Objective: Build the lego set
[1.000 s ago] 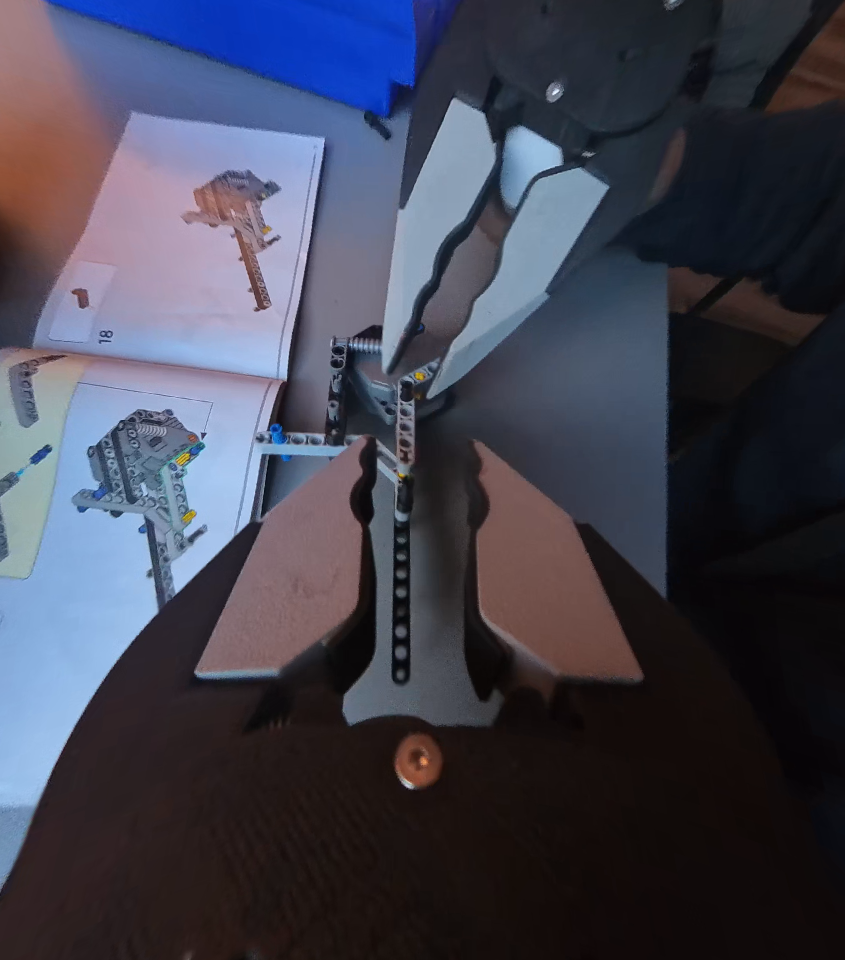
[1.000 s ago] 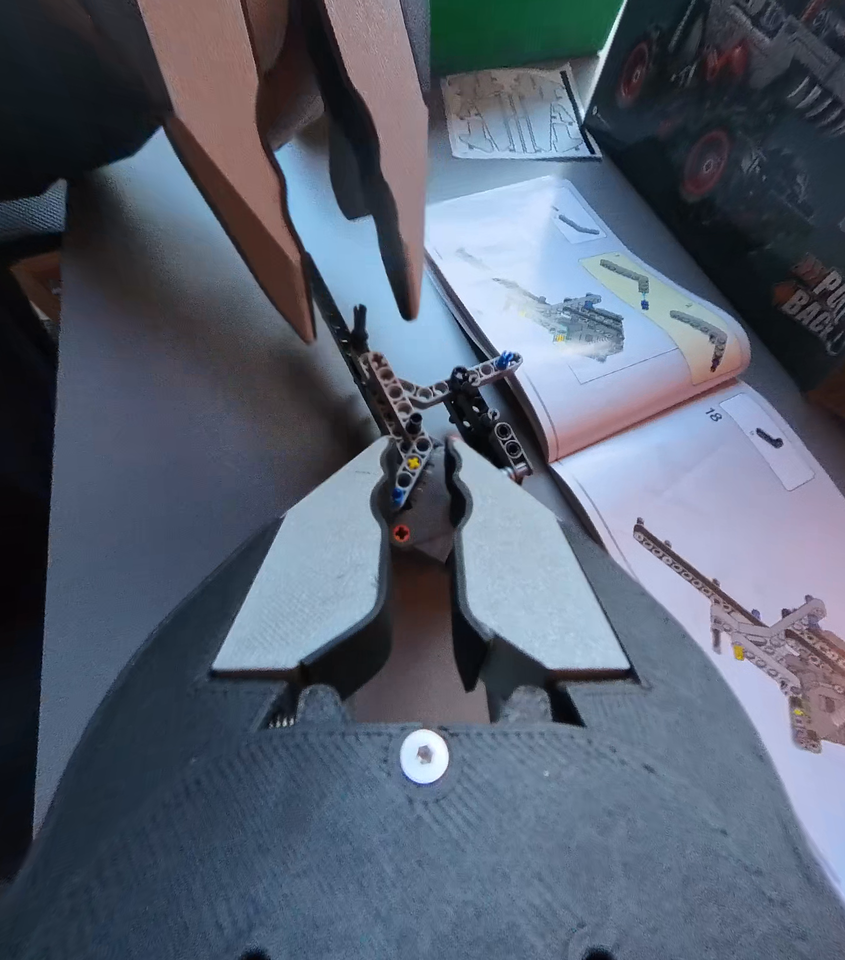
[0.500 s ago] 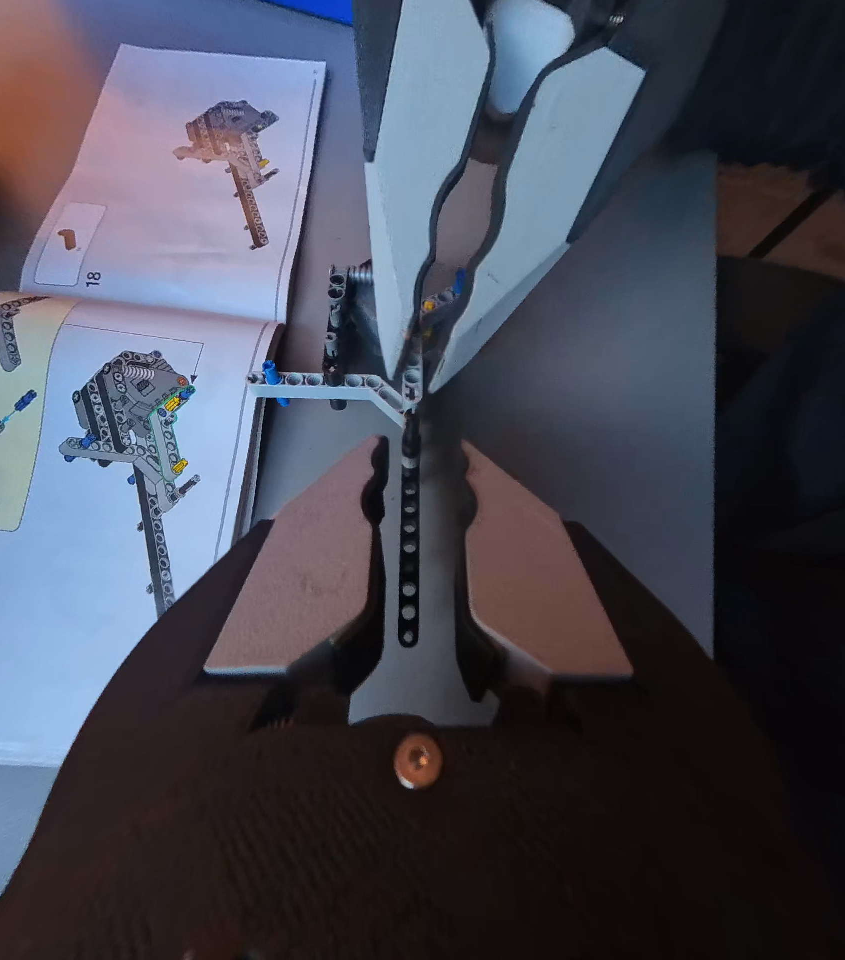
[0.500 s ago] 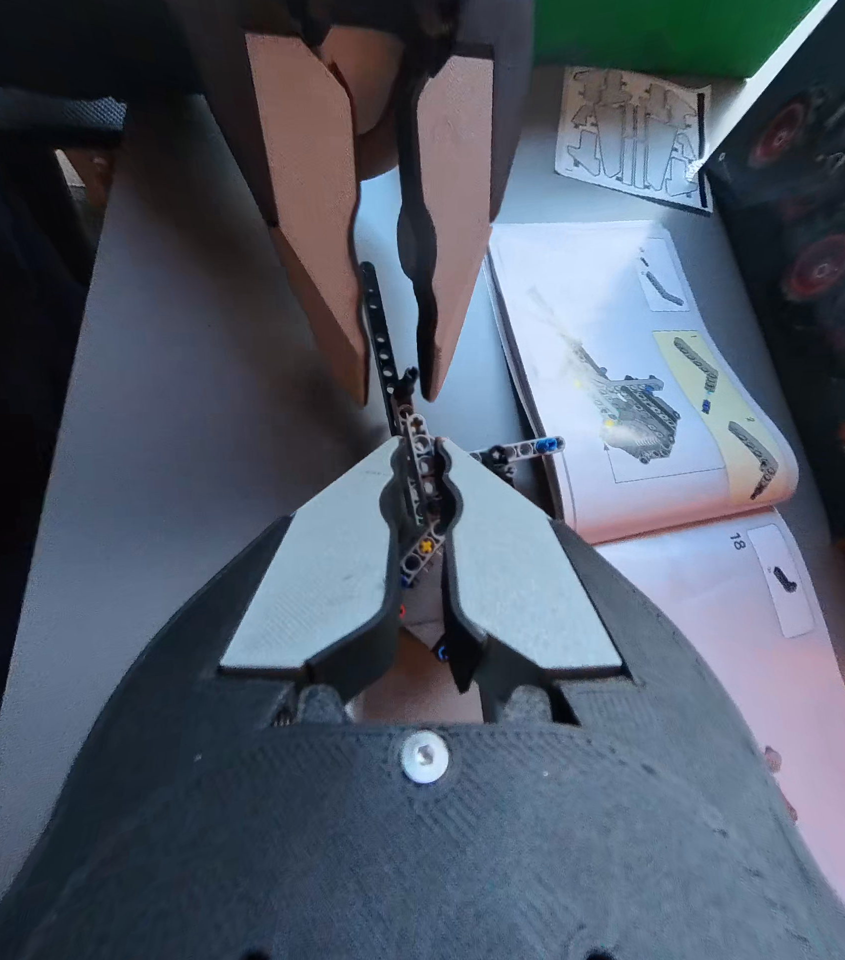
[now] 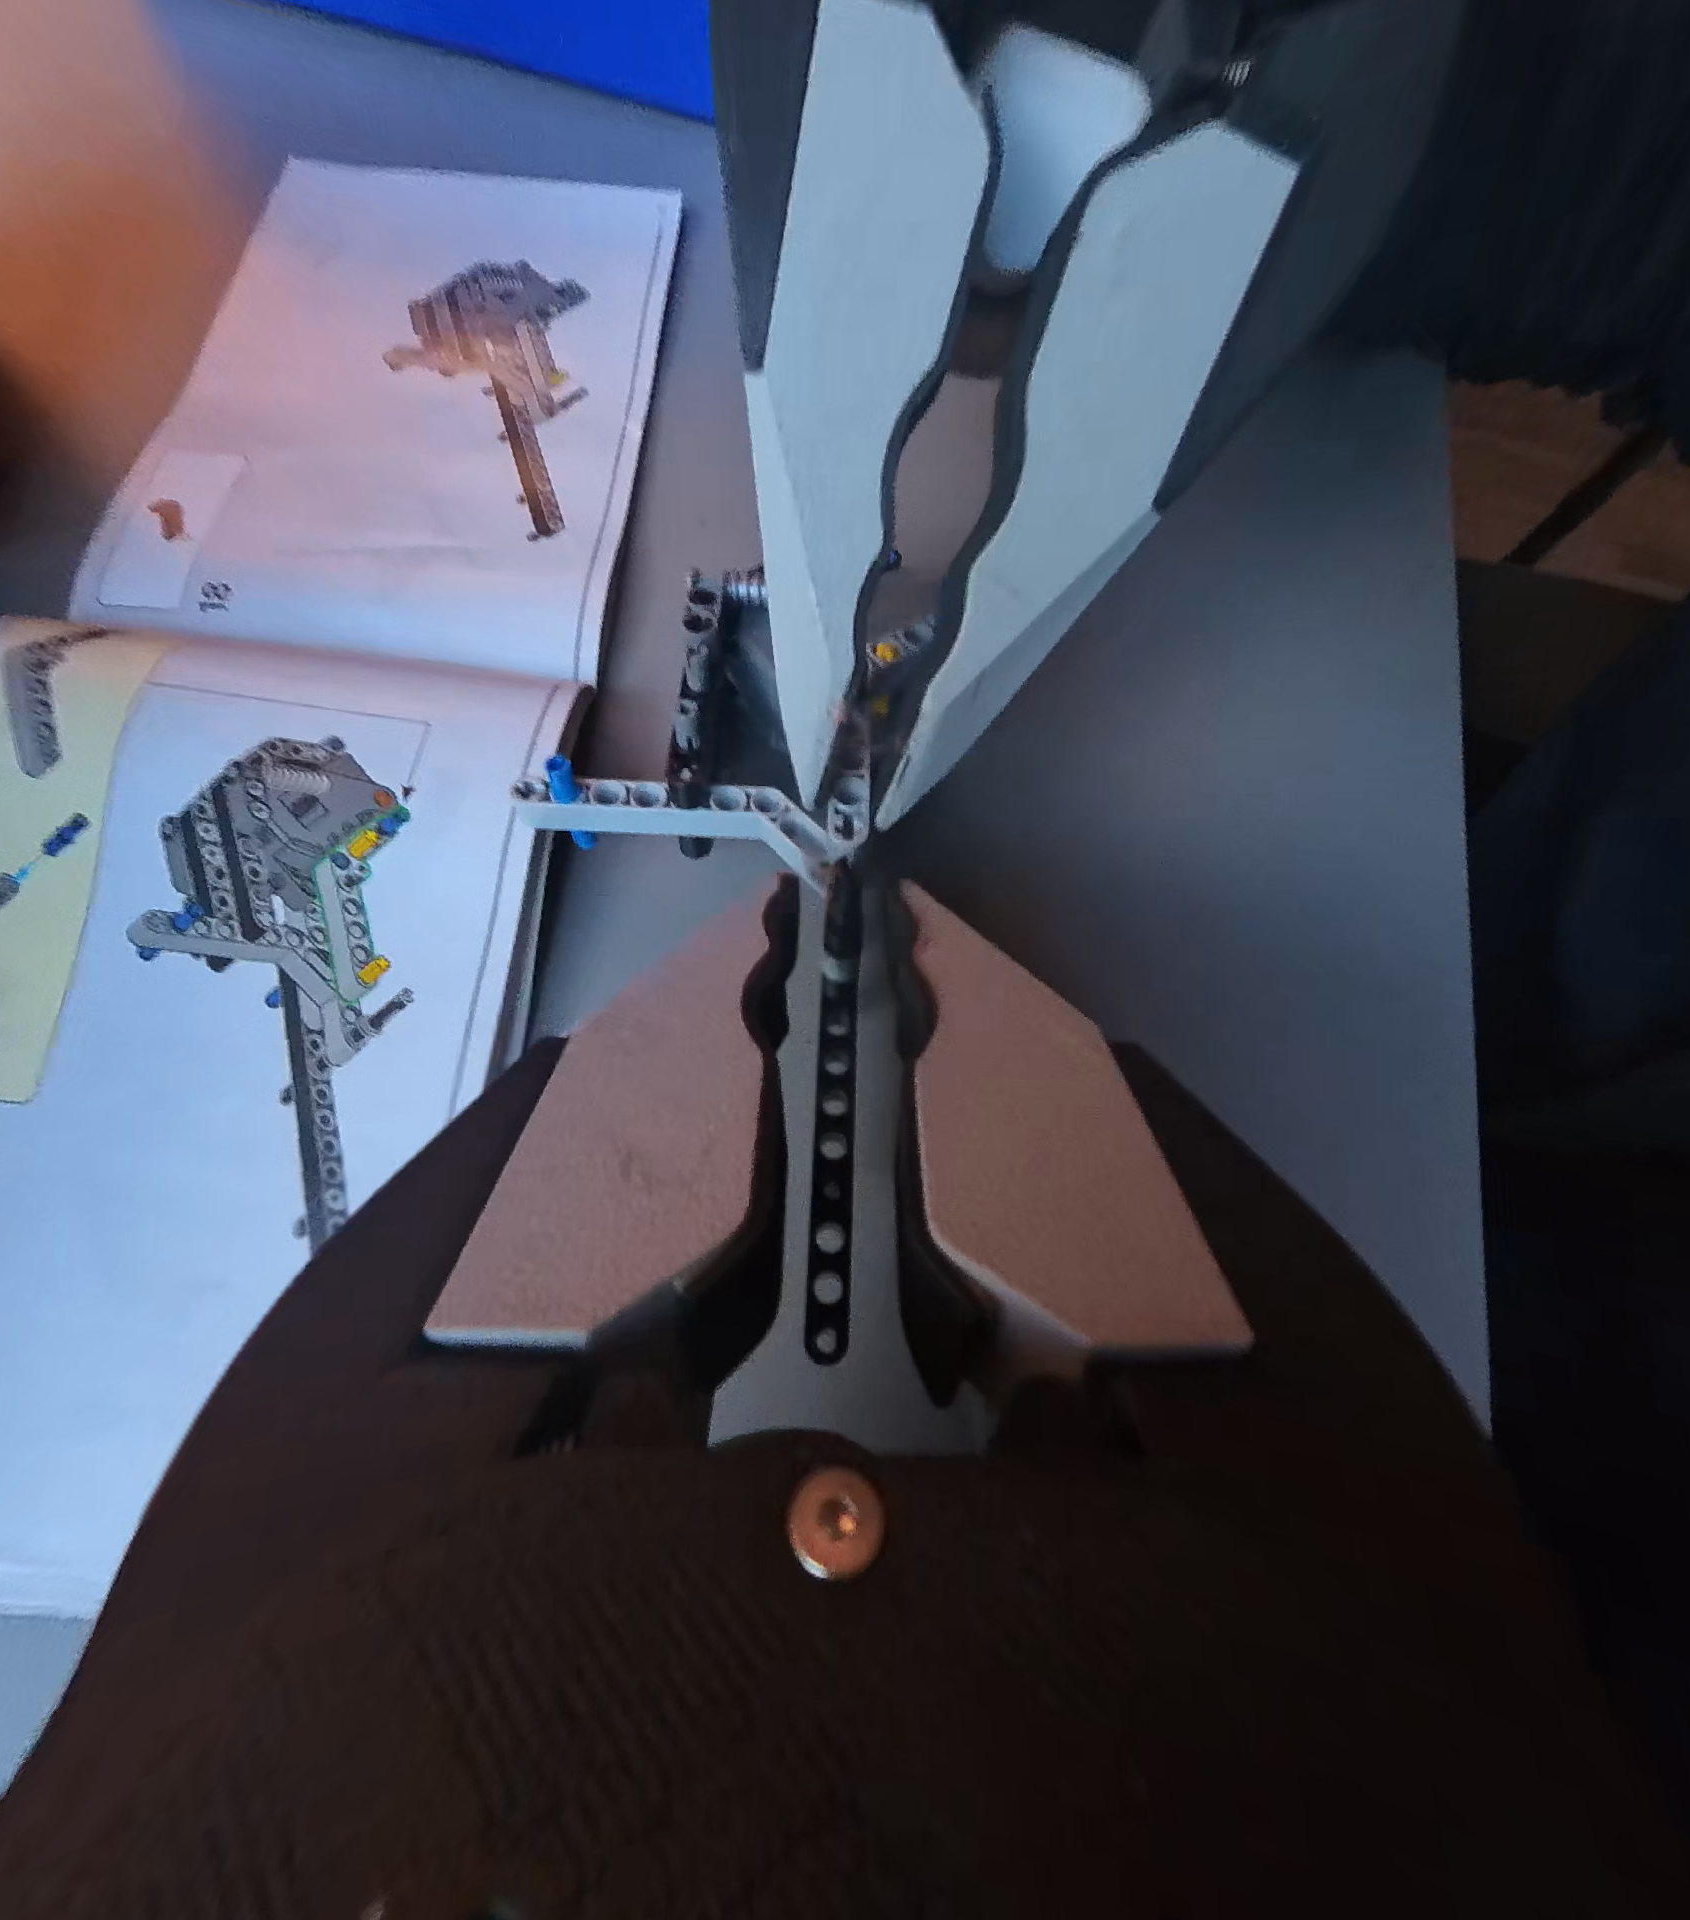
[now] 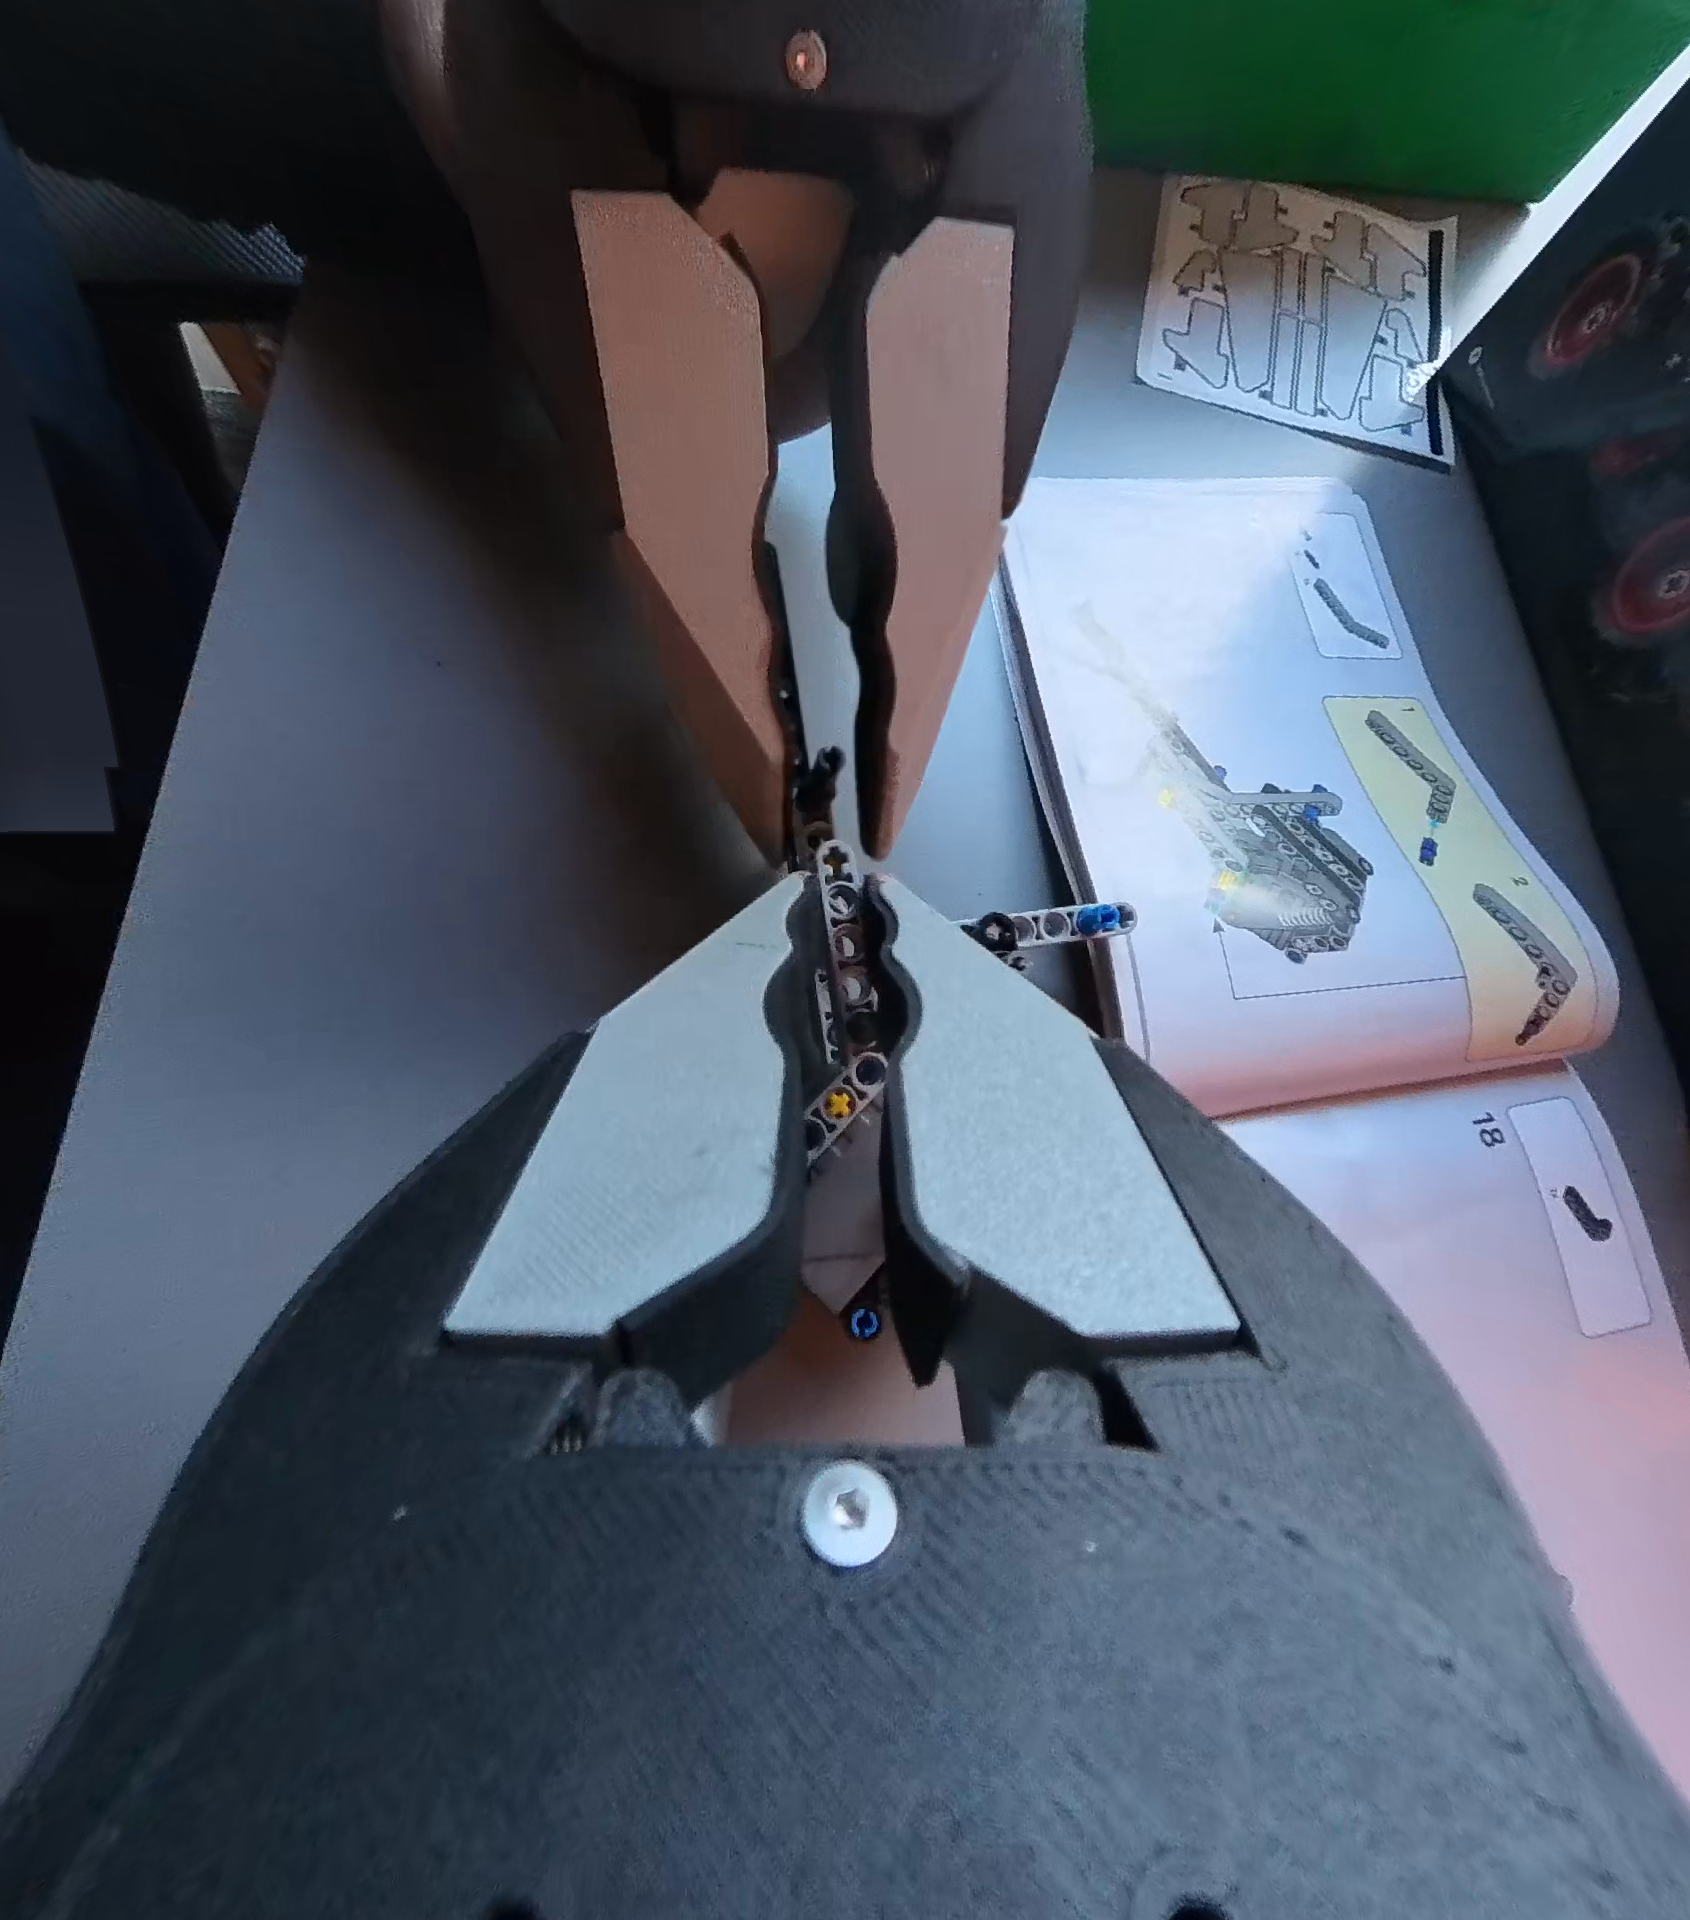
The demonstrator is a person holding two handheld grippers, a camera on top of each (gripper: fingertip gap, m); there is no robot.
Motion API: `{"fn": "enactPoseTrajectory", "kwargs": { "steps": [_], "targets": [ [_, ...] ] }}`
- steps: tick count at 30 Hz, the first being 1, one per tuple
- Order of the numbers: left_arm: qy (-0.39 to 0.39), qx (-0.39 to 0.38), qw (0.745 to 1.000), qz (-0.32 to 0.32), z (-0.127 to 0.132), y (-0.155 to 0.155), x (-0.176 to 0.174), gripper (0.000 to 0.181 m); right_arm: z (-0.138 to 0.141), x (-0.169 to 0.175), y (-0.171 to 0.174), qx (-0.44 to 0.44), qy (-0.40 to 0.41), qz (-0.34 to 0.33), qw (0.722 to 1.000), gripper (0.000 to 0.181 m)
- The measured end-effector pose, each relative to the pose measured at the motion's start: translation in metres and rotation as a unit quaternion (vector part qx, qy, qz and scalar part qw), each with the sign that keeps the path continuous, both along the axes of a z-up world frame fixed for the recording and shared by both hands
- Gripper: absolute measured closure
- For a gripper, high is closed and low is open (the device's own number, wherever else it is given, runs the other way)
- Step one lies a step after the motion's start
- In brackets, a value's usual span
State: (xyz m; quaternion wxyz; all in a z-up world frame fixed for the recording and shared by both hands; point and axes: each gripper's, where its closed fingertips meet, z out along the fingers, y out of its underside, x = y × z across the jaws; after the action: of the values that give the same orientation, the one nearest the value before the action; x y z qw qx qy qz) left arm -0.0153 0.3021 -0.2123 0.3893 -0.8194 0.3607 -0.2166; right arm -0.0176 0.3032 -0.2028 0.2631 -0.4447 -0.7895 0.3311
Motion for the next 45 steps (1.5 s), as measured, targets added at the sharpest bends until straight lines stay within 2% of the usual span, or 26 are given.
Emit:
{"fn": "enactPoseTrajectory", "kwargs": {
  "steps": [3, 9, 18, 38, 42, 44, 45],
  "targets": [
    [-0.014, 0.015, 1.0, 0.003, 0.007, 0.003, 0.002, 0.17, 0.0, 0.0, 0.0, -0.004, 0.003, 0.004, 1.0, 0.177],
    [-0.009, 0.019, 1.0, -0.001, 0.004, 0.003, 0.006, 0.176, 0.0, -0.001, -0.002, 0.014, 0.02, 0.011, 1.0, 0.177],
    [-0.011, 0.018, 1.0, 0.003, 0.003, 0.002, 0.006, 0.176, -0.001, -0.001, -0.003, 0.018, 0.036, 0.015, 0.999, 0.176],
    [-0.021, 0.007, 1.0, 0.003, 0.0, 0.001, 0.005, 0.176, -0.004, -0.001, -0.003, 0.011, 0.014, 0.007, 1.0, 0.176],
    [-0.024, 0.005, 1.0, 0.009, 0.0, 0.002, 0.003, 0.176, -0.002, -0.004, -0.002, -0.011, 0.031, -0.006, 0.999, 0.177],
    [-0.024, 0.005, 1.0, 0.014, 0.0, 0.003, 0.002, 0.176, 0.002, -0.001, 0.002, -0.022, 0.029, -0.029, 0.999, 0.159],
    [-0.024, 0.004, 1.0, 0.017, 0.0, 0.003, 0.002, 0.176, 0.006, 0.002, 0.005, -0.023, 0.033, -0.042, 0.998, 0.157]
  ]
}}
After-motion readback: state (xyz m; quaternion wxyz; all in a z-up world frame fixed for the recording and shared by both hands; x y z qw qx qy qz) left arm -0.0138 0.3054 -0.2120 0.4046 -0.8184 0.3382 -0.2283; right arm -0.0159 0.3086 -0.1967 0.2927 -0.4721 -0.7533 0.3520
